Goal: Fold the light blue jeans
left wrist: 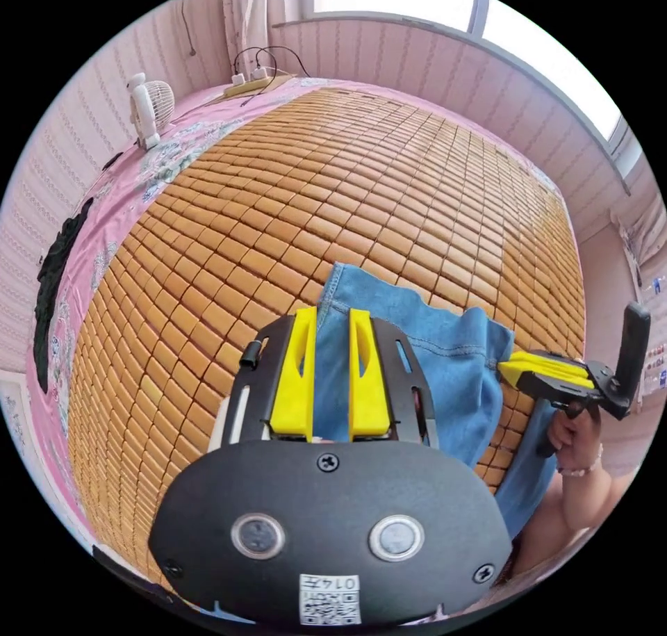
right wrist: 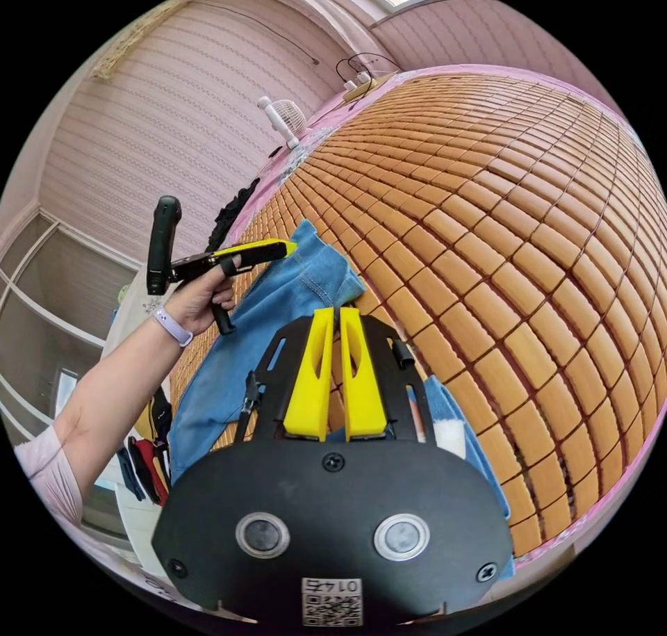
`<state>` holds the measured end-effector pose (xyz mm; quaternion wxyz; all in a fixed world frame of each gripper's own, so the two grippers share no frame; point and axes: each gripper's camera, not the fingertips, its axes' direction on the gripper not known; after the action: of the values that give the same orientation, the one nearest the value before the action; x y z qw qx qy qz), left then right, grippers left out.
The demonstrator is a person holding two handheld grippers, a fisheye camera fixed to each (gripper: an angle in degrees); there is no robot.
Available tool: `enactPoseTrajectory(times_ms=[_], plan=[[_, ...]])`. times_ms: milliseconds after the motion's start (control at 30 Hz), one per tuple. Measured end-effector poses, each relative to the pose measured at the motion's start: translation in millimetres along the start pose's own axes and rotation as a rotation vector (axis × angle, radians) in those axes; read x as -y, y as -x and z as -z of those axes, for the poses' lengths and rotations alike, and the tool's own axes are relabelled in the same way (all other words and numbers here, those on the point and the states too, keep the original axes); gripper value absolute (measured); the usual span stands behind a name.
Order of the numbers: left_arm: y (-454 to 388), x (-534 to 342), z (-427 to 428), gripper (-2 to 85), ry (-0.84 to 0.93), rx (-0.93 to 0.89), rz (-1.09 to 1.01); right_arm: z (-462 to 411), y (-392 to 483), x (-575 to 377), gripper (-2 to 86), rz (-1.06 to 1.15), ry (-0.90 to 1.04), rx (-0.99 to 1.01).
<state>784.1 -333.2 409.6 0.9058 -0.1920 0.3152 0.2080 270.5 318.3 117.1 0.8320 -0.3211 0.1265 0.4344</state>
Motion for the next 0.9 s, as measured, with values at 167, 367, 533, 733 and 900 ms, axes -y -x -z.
enactPoseTrajectory(times_ms=[167,367,533,733,900], plan=[[1.6,19.9,-2.7,0.0,-0.053,0.083,0.048,25.0,-17.1,7.5,0.8,-0.028,-0.045,0.026],[6.7,38.4,-30.1,0.6,-0.035,0.019,0.09,31.9,-33.4,13.9,0.8,-0.076,-0.029,0.017],[15.6,42.1,-30.9,4.3,-0.06,-0.012,0.136,40.5,-40.6,13.5,1.2,-0.12,-0.061,0.046],[10.5,42.4,-2.4,5.7,-0.163,-0.052,0.127,71.8,-42.5,9.5,2.6,-0.123,-0.193,0.005],[-42.3,10.2,26.4,5.7,-0.169,-0.219,-0.09,108.6,-51.7,10.7,4.8,-0.074,-0.219,-0.043]])
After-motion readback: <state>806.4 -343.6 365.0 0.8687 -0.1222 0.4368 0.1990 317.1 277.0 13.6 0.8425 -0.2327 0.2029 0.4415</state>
